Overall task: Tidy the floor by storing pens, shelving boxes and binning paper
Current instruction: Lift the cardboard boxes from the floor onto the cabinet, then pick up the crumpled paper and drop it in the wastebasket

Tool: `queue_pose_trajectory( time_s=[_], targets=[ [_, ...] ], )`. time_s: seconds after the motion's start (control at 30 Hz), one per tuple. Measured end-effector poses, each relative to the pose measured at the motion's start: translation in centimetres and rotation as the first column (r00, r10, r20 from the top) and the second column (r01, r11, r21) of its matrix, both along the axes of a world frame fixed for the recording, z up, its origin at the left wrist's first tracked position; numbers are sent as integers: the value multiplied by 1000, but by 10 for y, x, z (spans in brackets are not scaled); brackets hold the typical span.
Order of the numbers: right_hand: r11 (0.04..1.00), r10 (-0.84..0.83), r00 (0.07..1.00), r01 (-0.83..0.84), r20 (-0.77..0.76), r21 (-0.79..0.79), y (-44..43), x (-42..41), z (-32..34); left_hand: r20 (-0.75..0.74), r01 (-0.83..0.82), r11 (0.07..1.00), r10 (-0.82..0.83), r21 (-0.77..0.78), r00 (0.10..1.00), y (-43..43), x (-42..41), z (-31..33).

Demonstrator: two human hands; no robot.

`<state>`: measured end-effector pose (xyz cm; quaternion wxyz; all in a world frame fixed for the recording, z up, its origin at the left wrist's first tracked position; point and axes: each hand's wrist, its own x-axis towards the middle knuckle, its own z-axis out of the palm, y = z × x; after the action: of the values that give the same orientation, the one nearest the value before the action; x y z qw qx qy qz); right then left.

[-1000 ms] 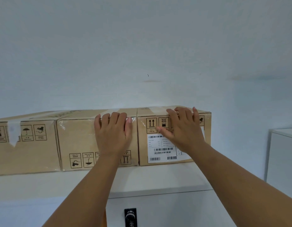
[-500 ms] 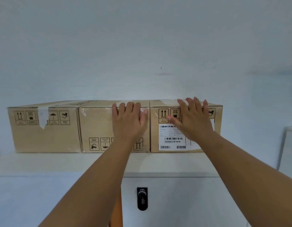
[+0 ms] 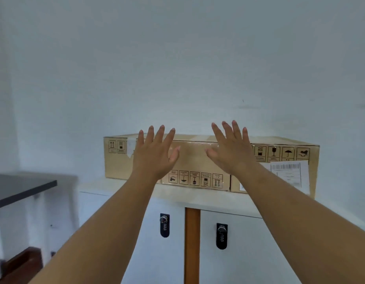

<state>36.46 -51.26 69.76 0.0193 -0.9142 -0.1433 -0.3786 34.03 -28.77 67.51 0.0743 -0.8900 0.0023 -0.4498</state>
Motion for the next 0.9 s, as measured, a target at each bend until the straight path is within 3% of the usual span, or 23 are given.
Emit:
queue_pose_trajectory(
  time_s=[0.37, 0.53, 0.77, 0.9],
  targets=[
    [942, 334, 936, -336, -109, 3, 160, -57, -15, -76, -370, 929, 367, -30, 927, 145, -125, -11],
    [848, 529, 827, -522, -188, 93, 235, -86, -22, -105, -504, 863, 499, -31, 860, 201, -183, -21],
    [777, 618, 744, -627, -256, 53, 327, -103, -56, -176, -632, 774, 616, -46, 768, 267, -234, -46],
    [711, 680, 646, -696, -345, 99, 382, -107, -89, -232, -674, 736, 647, -57, 726, 295, -241, -74]
  ],
)
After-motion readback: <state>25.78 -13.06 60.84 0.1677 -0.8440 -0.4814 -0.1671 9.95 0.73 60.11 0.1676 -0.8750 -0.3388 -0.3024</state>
